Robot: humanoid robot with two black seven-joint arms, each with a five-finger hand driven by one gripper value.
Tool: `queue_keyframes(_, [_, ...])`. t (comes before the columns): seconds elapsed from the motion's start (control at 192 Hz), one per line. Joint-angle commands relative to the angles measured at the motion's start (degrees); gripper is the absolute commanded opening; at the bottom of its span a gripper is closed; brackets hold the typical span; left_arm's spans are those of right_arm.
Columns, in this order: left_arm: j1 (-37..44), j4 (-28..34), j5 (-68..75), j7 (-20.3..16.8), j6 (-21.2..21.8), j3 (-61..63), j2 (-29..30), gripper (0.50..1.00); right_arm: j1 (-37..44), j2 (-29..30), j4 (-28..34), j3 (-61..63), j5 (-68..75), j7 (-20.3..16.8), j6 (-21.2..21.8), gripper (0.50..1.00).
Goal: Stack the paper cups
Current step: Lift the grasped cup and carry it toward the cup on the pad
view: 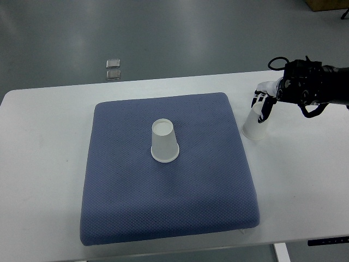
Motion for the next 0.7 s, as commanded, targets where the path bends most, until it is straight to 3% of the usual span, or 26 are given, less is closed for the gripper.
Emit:
queue_keyframes(0.0, [0.00, 0.00, -0.01, -0.03, 0.06, 0.00, 0.00, 1.000, 0.08, -0.18, 0.09, -0.13, -0.09, 0.08, 0.00, 0.782])
queue_keyframes(0.171, [0.00, 0.00, -0.01, -0.03, 0.06, 0.00, 0.00, 1.000, 1.48, -1.15, 0.79, -0.39, -0.26, 0.08, 0.44, 0.782])
queue_keyframes(0.301, [0.00, -0.18, 0.07, -0.03, -0.02, 0.09, 0.00, 1.000, 7.81, -2.55, 2.90, -1.88, -0.53, 0.00, 2.11, 0.785])
queue_keyframes(0.473, [-0.09, -0.44, 0.07, -0.03, -0.02, 0.18, 0.00, 1.000, 23.10, -3.87, 8.35, -5.84, -0.62, 0.26, 9.32, 0.787])
queue_keyframes(0.613, [-0.09, -0.79, 0.07, -0.03, -0.02, 0.18, 0.00, 1.000, 37.07, -5.19, 10.90, -6.89, -1.67, 0.44, 19.59, 0.789])
queue_keyframes(0.696, [-0.09, -0.79, 0.07, -0.03, -0.02, 0.18, 0.00, 1.000, 42.09, -5.45, 12.22, -6.81, -2.55, 0.44, 22.85, 0.789])
